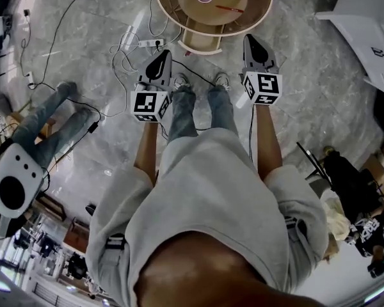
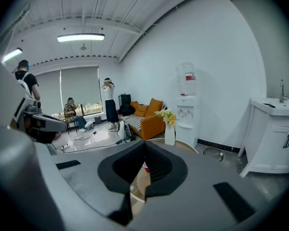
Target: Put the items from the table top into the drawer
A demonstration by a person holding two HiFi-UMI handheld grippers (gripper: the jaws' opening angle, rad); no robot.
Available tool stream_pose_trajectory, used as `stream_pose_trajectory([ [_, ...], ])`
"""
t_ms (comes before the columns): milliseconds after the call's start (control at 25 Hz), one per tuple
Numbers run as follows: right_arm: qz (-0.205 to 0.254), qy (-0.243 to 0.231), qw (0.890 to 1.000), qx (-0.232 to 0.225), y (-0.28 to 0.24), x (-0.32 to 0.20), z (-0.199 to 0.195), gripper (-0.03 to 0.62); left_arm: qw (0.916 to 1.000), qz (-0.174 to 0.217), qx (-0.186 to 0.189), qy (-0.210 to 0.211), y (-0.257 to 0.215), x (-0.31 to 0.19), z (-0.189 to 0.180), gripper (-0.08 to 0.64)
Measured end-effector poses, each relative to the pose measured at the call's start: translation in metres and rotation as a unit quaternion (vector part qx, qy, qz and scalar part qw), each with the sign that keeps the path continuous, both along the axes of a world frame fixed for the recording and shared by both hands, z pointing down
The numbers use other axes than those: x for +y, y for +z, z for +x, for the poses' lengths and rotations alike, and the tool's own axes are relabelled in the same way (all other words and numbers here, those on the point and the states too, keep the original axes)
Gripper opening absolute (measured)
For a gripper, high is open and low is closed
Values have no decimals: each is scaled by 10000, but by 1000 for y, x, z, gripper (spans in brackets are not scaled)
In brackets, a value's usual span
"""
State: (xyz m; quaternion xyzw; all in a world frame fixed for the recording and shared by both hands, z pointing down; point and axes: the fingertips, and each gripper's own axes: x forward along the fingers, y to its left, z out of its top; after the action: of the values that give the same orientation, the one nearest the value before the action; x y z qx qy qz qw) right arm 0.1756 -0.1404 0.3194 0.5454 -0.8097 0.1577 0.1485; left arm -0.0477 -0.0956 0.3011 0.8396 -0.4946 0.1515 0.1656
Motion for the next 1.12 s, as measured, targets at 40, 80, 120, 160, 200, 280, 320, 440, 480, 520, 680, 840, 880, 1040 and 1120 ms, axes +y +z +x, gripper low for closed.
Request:
stream_pose_trajectory([
  [40, -21, 54, 10000, -7, 6, -1, -6, 25, 10000, -16, -2, 71, 7, -2, -5, 15],
  [80, -59, 100, 9999, -13, 13, 0, -13, 25, 9999, -32, -2, 136, 13, -2, -9, 15],
  [120, -109, 129, 9999, -18, 21, 3, -19, 25, 9998, -56, 6, 185, 19, 0, -13, 15],
  [160, -161, 141, 9998, -18, 29, 6, -26, 25, 9997, -88, 21, 214, 26, 1, -18, 15],
  [200, -215, 138, 9997, -14, 36, 9, -32, 25, 9997, -126, 35, 228, 33, 3, -23, 15],
  [280, -322, 102, 9994, 6, 51, 13, -42, 25, 9995, -213, 52, 230, 47, 6, -31, 15],
  [320, -369, 77, 9993, 27, 58, 15, -45, 25, 9994, -252, 61, 228, 54, 7, -33, 15],
  [440, -487, -1, 9987, 130, 78, 16, -47, 25, 9992, -314, 82, 220, 72, 8, -35, 15],
  [480, -524, -33, 9985, 169, 85, 16, -46, 25, 9992, -325, 85, 210, 77, 9, -35, 15],
  [520, -560, -76, 9982, 210, 92, 15, -44, 25, 9992, -337, 94, 189, 81, 10, -34, 15],
  [680, -665, -280, 9967, 361, 117, 5, -31, 25, 9990, -407, 181, 36, 95, 11, -26, 15],
  [840, -743, -469, 9948, 523, 144, -20, -16, 25, 9982, -516, 294, -80, 108, 12, -14, 15],
  [880, -771, -526, 9939, 581, 153, -27, -13, 25, 9979, -554, 322, -99, 113, 13, -10, 15],
  [1040, -970, -773, 9883, 885, 194, -54, -2, 25, 9971, -668, 336, -109, 127, 15, 5, 15],
  [1120, -1098, -858, 9848, 1035, 215, -68, 4, 25, 9970, -679, 344, -125, 131, 10, 9, 15],
])
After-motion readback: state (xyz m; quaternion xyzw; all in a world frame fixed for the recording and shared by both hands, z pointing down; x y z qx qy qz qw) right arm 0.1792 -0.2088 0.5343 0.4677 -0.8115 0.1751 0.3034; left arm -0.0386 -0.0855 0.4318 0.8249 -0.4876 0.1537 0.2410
